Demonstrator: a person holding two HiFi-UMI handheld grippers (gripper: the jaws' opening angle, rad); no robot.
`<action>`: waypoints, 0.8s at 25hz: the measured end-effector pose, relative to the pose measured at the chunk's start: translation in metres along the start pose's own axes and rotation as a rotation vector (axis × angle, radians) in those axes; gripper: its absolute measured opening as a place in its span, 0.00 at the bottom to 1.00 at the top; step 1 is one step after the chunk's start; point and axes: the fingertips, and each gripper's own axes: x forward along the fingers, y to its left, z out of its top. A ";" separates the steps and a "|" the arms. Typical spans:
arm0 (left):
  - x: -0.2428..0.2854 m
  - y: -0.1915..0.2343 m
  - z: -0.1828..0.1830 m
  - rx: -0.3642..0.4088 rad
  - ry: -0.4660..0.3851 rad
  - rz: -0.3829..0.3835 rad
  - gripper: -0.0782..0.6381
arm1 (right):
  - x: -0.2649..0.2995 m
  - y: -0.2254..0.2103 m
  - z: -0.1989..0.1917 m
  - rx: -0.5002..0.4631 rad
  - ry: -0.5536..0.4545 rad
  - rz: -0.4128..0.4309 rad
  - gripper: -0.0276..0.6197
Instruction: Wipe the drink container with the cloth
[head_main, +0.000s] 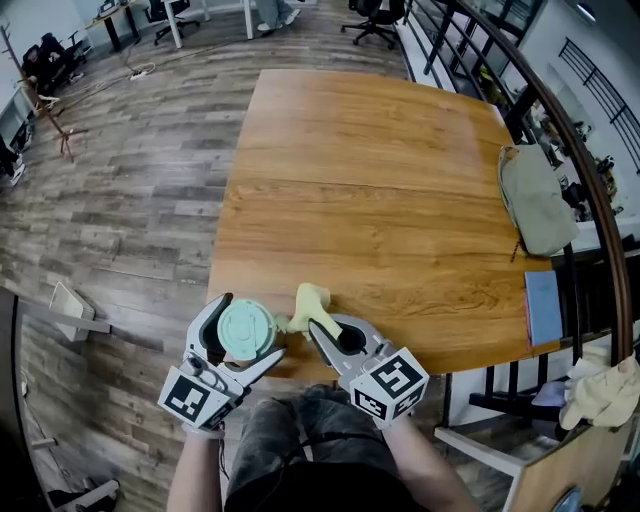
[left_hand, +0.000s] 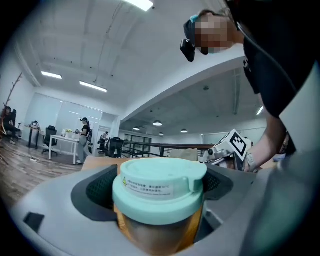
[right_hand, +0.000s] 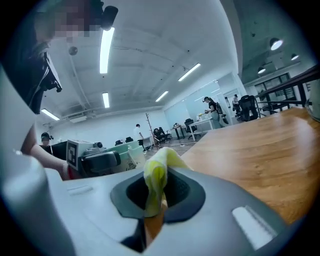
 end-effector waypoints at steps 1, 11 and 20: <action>-0.001 0.001 0.001 -0.007 -0.008 -0.033 0.78 | 0.003 0.004 0.001 -0.005 0.001 0.025 0.08; -0.021 0.012 0.010 -0.049 -0.080 -0.376 0.78 | 0.017 0.033 0.028 -0.041 -0.028 0.107 0.08; -0.031 0.027 0.008 -0.134 -0.102 -0.565 0.78 | 0.052 0.068 0.029 -0.001 -0.038 0.120 0.08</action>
